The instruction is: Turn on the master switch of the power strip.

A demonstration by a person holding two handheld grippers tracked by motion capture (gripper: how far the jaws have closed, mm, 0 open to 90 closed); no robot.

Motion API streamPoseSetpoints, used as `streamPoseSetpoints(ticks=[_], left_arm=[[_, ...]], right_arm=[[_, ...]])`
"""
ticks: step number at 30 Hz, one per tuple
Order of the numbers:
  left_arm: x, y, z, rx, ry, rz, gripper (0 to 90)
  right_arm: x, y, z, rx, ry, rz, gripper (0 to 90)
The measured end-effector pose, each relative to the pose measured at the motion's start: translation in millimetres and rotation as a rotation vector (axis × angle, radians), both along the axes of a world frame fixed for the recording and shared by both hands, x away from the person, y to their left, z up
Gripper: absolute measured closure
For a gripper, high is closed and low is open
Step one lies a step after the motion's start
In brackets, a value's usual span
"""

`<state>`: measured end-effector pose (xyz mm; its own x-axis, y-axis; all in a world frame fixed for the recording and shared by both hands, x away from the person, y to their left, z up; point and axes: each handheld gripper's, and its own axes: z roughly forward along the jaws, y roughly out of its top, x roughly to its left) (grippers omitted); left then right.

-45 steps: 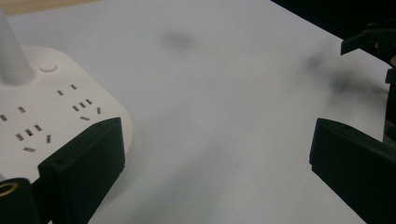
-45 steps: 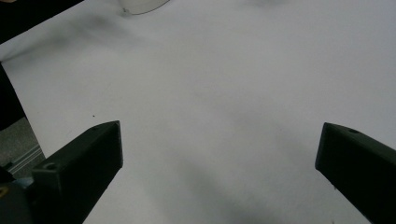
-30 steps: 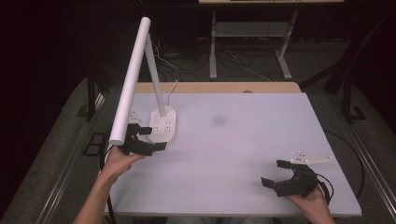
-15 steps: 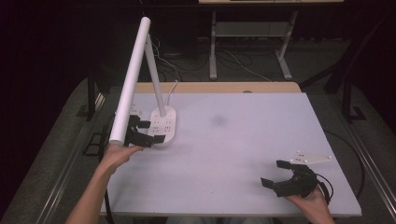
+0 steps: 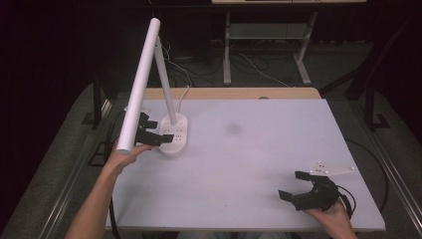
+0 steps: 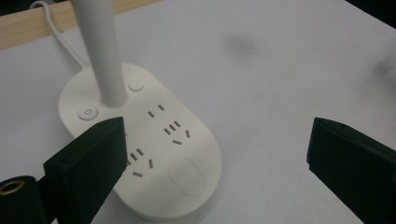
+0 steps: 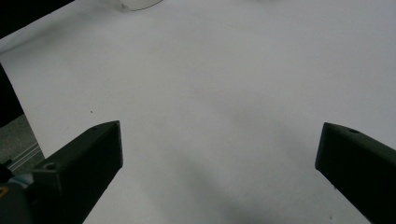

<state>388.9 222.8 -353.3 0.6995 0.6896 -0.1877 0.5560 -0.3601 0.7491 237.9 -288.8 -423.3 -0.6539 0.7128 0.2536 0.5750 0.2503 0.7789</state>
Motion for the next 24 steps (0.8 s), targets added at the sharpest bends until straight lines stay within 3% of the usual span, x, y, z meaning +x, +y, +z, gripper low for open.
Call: streamPoseSetpoints(ticks=[7, 16, 24], left_arm=[[13.5, 5.8, 1.6, -0.006, -0.004, 0.017, 5.4], [28.7, 7.5, 4.1, 0.016, -0.010, 0.024, 10.4], [41.3, 16.6, 4.4, 0.020, 0.011, 0.073, 16.1]], right_arm=[[0.2, -0.9, -0.5, 0.004, 0.001, -0.002, 0.1], [-0.9, -2.4, -0.3, 0.004, -0.002, 0.000, 0.2], [-2.0, -5.0, -0.8, 0.012, -0.003, -0.004, 0.2]])
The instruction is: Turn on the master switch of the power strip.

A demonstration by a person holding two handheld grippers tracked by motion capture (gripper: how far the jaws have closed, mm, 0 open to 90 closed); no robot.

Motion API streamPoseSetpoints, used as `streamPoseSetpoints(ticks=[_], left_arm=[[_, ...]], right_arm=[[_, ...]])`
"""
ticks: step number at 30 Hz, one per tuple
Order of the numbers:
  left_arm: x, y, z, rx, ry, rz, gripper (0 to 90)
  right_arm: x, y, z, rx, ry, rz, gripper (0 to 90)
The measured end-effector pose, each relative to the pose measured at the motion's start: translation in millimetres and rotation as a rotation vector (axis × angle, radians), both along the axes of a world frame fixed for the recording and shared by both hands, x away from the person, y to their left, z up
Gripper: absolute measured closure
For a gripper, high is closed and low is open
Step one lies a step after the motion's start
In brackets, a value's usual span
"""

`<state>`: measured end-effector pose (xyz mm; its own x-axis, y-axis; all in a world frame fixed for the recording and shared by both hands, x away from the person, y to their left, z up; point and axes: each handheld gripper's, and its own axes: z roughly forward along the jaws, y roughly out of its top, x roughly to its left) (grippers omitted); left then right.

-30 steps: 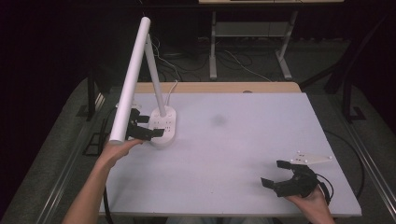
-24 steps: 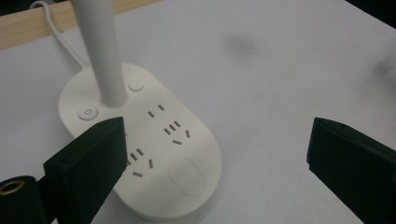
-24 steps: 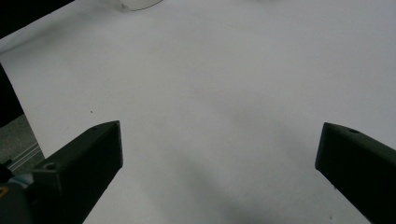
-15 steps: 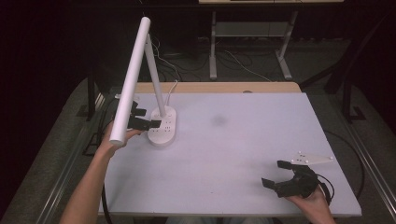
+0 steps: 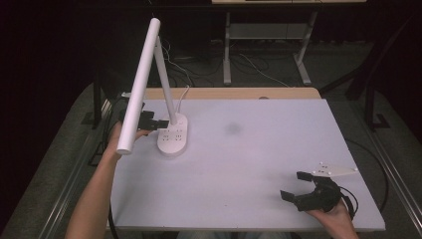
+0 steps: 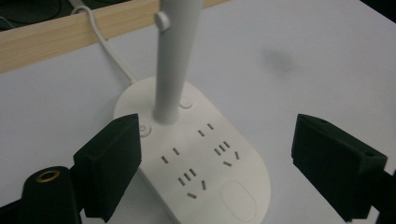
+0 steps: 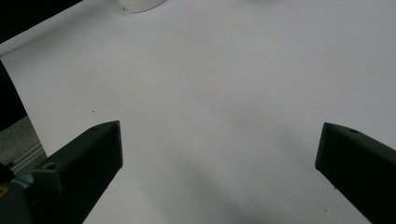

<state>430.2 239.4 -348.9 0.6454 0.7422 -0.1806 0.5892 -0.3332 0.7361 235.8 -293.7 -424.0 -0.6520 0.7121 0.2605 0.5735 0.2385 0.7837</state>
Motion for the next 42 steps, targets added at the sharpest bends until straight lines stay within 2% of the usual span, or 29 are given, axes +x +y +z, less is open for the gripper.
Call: streamPoseSetpoints(ticks=[4, 8, 11, 12, 16, 18, 21, 24, 32, 35, 37, 42], left_arm=[[6.7, 3.7, -2.6, -0.005, 0.008, 0.027, 21.3], [14.8, 6.0, -5.6, 0.009, 0.034, 0.053, 30.5], [16.0, 6.4, -6.0, 0.008, 0.033, 0.068, 34.2], [17.1, 7.2, -6.0, 0.011, 0.032, 0.072, 38.4], [19.6, 11.0, -6.9, 0.012, 0.033, 0.098, 45.6], [21.2, 13.8, -9.9, 0.027, 0.049, 0.114, 48.7], [22.2, 15.1, -12.1, 0.027, 0.060, 0.128, 53.9], [24.5, 16.9, -14.1, 0.018, 0.056, 0.153, 59.8], [30.1, 16.6, -19.4, 0.003, 0.045, 0.175, 73.0], [33.1, 16.9, -22.7, -0.014, 0.049, 0.184, 76.9], [35.3, 17.6, -25.3, -0.042, 0.050, 0.198, 79.5], [38.4, 18.4, -29.5, -0.066, 0.056, 0.206, 89.3]], right_arm=[[0.4, -0.6, -0.4, -0.001, -0.003, -0.001, 0.2], [-0.2, -0.8, 0.0, 0.000, 0.002, -0.002, 0.2], [-0.6, -1.2, 0.1, 0.000, 0.004, -0.004, 0.2], [-0.3, -1.5, -0.2, -0.002, 0.002, -0.002, 0.2], [0.2, -1.1, -1.1, 0.001, 0.004, -0.004, 0.2], [0.1, -0.7, -1.0, -0.001, 0.002, -0.002, 0.2], [-0.3, -0.2, -1.0, 0.000, 0.008, 0.001, 0.2], [-0.3, -0.4, -1.1, -0.001, 0.009, 0.000, 0.2], [-0.6, -3.2, -0.4, -0.001, -0.004, -0.011, 0.2], [-1.3, -3.6, -0.2, 0.001, -0.003, -0.013, 0.2], [-1.3, -3.8, -0.2, 0.001, -0.004, -0.012, 0.2], [-1.6, -3.5, 0.0, 0.000, -0.004, -0.011, 0.2]])
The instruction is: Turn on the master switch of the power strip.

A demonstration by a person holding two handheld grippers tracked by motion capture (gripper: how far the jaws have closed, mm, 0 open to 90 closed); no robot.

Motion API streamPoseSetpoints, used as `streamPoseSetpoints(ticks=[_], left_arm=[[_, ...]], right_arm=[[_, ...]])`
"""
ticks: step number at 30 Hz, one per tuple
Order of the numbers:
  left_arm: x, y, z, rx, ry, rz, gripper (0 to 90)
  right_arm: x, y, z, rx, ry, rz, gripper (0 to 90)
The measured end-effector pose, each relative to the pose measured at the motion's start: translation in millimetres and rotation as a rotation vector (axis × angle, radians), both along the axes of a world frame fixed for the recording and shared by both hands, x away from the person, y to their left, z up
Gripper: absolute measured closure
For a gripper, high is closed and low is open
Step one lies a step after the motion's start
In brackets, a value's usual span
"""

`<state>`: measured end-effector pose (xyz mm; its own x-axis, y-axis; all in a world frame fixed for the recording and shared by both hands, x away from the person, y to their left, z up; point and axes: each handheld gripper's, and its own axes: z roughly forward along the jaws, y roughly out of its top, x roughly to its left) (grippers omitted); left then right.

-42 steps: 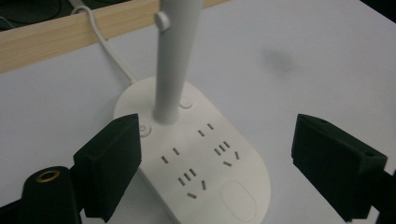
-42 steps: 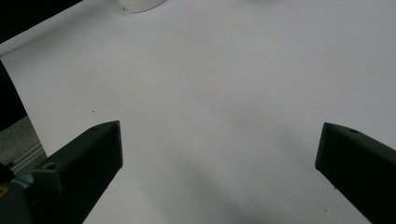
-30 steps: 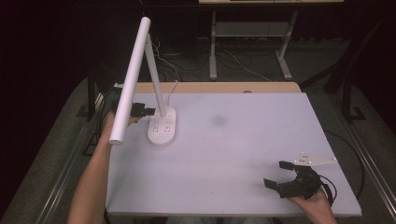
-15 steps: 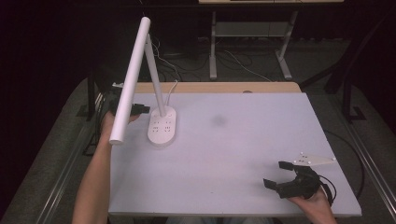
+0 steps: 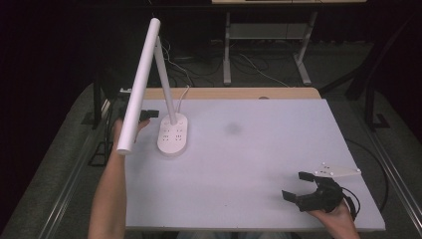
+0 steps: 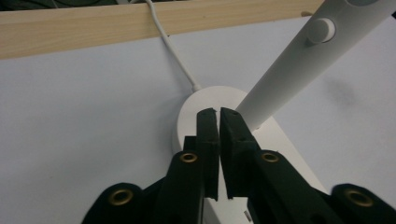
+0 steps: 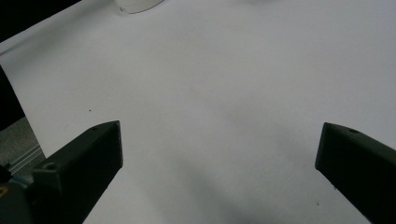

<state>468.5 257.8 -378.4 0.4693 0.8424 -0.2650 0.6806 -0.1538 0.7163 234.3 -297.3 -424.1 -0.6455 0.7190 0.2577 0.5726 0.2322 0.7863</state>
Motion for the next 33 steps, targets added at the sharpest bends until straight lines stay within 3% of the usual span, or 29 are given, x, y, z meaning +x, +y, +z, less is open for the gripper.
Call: streamPoseSetpoints(ticks=[5, 14, 33], left_arm=[[4.1, -1.6, -4.6, 0.015, -0.002, -0.004, 89.8], [12.3, -7.4, -19.0, 0.000, 0.014, 0.026, 89.9], [15.4, -18.6, -32.0, 0.035, 0.051, -0.001, 90.0]], right_arm=[[0.0, 0.2, -0.1, -0.002, -0.001, 0.002, 0.2], [0.8, 0.3, -0.6, -0.009, 0.000, 0.008, 0.2], [0.9, 2.1, -2.0, -0.021, 0.008, 0.019, 0.2]])
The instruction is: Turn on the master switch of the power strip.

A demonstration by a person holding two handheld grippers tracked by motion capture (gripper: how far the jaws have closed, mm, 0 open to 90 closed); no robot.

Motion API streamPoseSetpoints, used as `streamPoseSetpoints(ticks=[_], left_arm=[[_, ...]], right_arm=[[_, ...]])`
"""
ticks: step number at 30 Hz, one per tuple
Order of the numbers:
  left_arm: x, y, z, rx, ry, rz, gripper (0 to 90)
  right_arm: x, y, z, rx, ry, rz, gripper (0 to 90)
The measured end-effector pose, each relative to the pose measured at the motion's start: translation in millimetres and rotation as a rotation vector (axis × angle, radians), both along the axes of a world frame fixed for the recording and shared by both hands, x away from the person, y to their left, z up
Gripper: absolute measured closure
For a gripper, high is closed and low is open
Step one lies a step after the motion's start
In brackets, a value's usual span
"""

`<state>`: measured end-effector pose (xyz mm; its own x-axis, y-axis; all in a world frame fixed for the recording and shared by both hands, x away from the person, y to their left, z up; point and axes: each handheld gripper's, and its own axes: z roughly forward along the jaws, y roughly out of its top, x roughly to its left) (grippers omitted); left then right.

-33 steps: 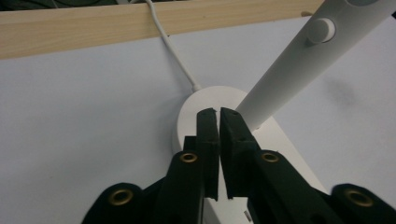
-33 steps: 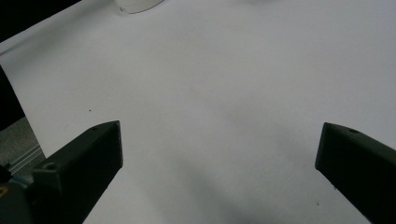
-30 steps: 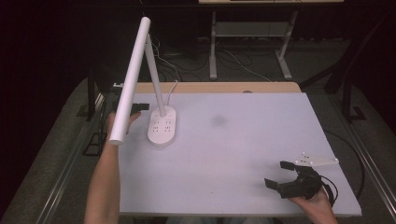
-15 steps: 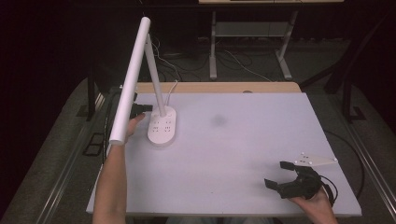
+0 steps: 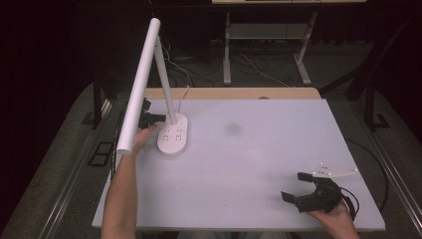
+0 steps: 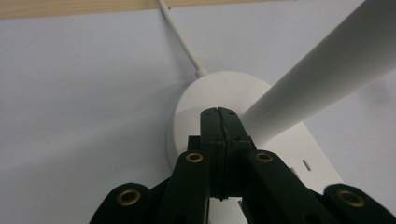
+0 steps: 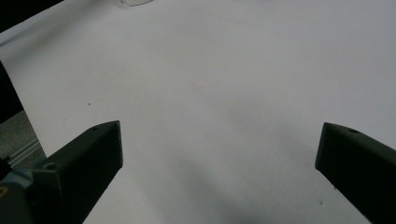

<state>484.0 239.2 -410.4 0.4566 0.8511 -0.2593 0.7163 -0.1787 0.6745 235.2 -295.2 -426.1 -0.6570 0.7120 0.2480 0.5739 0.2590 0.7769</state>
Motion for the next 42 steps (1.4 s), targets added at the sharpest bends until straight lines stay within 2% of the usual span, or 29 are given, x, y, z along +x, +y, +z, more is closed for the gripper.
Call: streamPoseSetpoints(ticks=[3, 5, 14, 17, 23, 27, 31, 33, 37, 38, 40, 42], left_arm=[[-1.6, -3.4, -2.2, 0.020, -0.010, -0.002, 90.0], [-3.2, -4.5, -4.0, 0.029, -0.020, 0.016, 90.0], [-5.9, -4.3, -8.5, 0.017, -0.042, 0.036, 90.0], [-6.4, -6.0, -8.6, 0.028, -0.054, 0.035, 90.0], [-7.1, -11.3, -8.3, 0.042, -0.052, 0.019, 90.0], [-6.8, -11.9, -9.3, 0.036, -0.045, 0.037, 90.0], [-8.0, -18.3, -9.3, 0.073, -0.059, 0.050, 90.0], [-7.2, -17.1, -9.2, 0.067, -0.051, 0.049, 90.0], [-6.5, -13.8, -11.4, 0.028, -0.040, 0.062, 90.0], [-6.4, -13.6, -11.4, 0.028, -0.039, 0.061, 90.0], [-6.1, -13.9, -10.2, 0.047, -0.033, 0.051, 90.0], [-6.9, -13.3, -10.7, 0.036, -0.029, 0.055, 90.0]], right_arm=[[0.3, 0.4, -0.2, -0.001, 0.001, 0.000, 0.2], [0.4, 0.9, -0.3, -0.001, 0.002, 0.003, 0.2], [1.7, 1.5, -1.5, -0.003, 0.006, 0.009, 0.2], [1.8, 1.9, -1.5, -0.004, 0.008, 0.009, 0.2], [3.1, 0.7, -2.1, -0.003, 0.007, 0.002, 0.2], [3.5, 1.3, -2.2, 0.000, 0.015, 0.002, 0.2], [2.1, 4.3, -2.2, -0.003, 0.013, 0.016, 0.2], [2.0, 4.8, -2.4, -0.003, 0.013, 0.017, 0.2], [1.8, 4.5, -2.1, -0.001, 0.014, 0.017, 0.2], [2.2, 3.9, -2.4, -0.002, 0.004, 0.018, 0.2], [1.8, 3.2, -2.3, 0.002, 0.014, 0.014, 0.2], [2.2, 2.9, -2.2, 0.002, 0.012, 0.014, 0.2]])
